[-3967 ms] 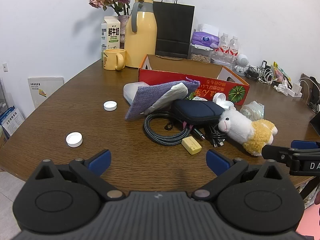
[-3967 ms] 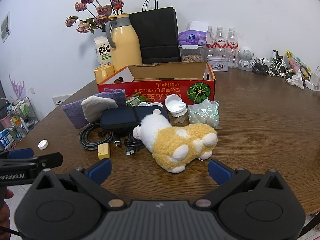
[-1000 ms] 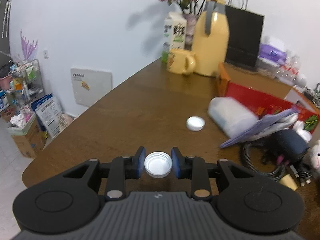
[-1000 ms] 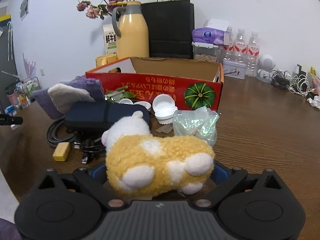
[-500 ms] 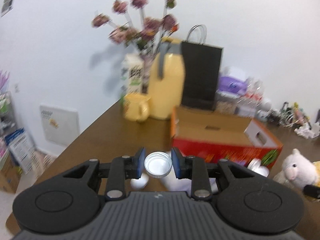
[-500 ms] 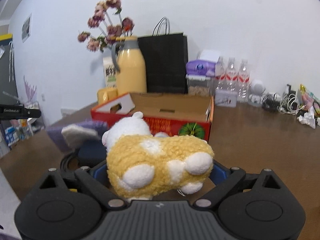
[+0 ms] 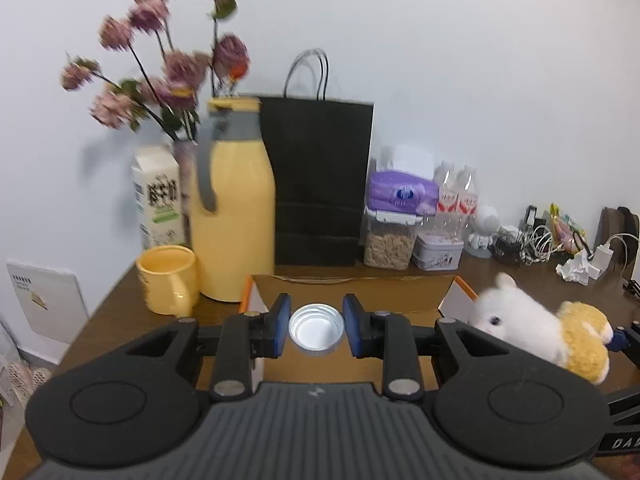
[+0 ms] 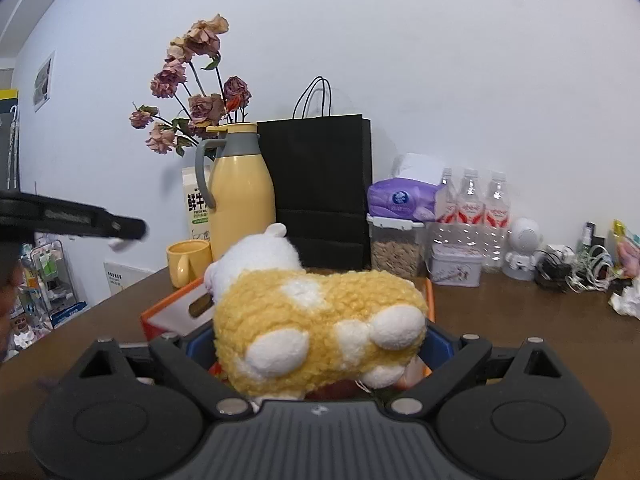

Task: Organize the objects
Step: 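Carry the cap and sheep into the cardboard box and open both tools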

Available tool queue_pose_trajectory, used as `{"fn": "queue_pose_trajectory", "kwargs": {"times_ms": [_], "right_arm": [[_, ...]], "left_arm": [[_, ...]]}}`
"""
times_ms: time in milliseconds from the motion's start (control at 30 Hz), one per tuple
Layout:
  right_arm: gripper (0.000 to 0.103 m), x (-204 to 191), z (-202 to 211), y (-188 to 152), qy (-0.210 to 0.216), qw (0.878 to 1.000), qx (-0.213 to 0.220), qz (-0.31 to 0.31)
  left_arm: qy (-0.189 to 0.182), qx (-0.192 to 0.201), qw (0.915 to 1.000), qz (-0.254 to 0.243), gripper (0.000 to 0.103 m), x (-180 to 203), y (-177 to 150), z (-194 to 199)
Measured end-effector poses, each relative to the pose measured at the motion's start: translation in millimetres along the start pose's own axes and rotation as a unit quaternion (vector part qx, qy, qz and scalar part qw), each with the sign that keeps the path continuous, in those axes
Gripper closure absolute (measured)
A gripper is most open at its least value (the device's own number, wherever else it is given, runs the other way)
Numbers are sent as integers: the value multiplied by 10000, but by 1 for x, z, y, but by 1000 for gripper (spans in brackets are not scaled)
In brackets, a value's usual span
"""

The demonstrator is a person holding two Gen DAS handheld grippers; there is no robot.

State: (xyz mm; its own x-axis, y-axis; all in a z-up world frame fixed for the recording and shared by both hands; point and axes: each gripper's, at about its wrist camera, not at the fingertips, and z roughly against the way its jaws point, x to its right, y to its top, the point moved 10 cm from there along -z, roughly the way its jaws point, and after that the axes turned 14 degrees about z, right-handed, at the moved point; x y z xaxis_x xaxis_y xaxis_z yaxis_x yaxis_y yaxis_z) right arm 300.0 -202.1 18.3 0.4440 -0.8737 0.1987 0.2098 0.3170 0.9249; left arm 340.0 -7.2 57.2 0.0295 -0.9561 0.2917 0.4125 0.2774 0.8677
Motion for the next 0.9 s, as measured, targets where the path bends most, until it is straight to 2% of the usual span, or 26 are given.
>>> {"fn": "queue_pose_trajectory", "kwargs": {"times_ms": [200,433,567,700,733,767,800,833,867,900], "right_arm": [[7,4,-63,17,-11,9998,-172,64],[7,9,-133,6,130,9973,-712,82],[6,7,-159,-17,282,9918,-1247,23],[6,7,-172,-30,321,9888,-1455,20],[6,6,-174,-33,325,9878,-1520,23],[5,4,-176,-35,344,9871,-1565,36],[4,2,-176,-37,366,9863,-1605,46],[2,2,-176,-39,365,9857,-1646,46],[2,3,-176,-40,360,9853,-1670,39],[0,3,-174,-40,336,9853,-1675,40]], "left_arm": [[253,-571,9977,-244,74,7,2,-69],[627,-1331,9871,-629,74,5,-30,-138],[729,-1666,9818,-553,74,-8,-48,-157],[789,-1822,9788,-502,73,-13,-55,-167],[812,-1842,9782,-514,67,-13,-56,-168],[821,-1849,9779,-535,52,-13,-57,-168],[799,-1825,9783,-564,43,-12,-57,-166],[773,-1789,9790,-600,25,-11,-56,-165],[748,-1731,9800,-633,14,-9,-55,-163],[712,-1650,9814,-670,12,-7,-53,-161]]}}
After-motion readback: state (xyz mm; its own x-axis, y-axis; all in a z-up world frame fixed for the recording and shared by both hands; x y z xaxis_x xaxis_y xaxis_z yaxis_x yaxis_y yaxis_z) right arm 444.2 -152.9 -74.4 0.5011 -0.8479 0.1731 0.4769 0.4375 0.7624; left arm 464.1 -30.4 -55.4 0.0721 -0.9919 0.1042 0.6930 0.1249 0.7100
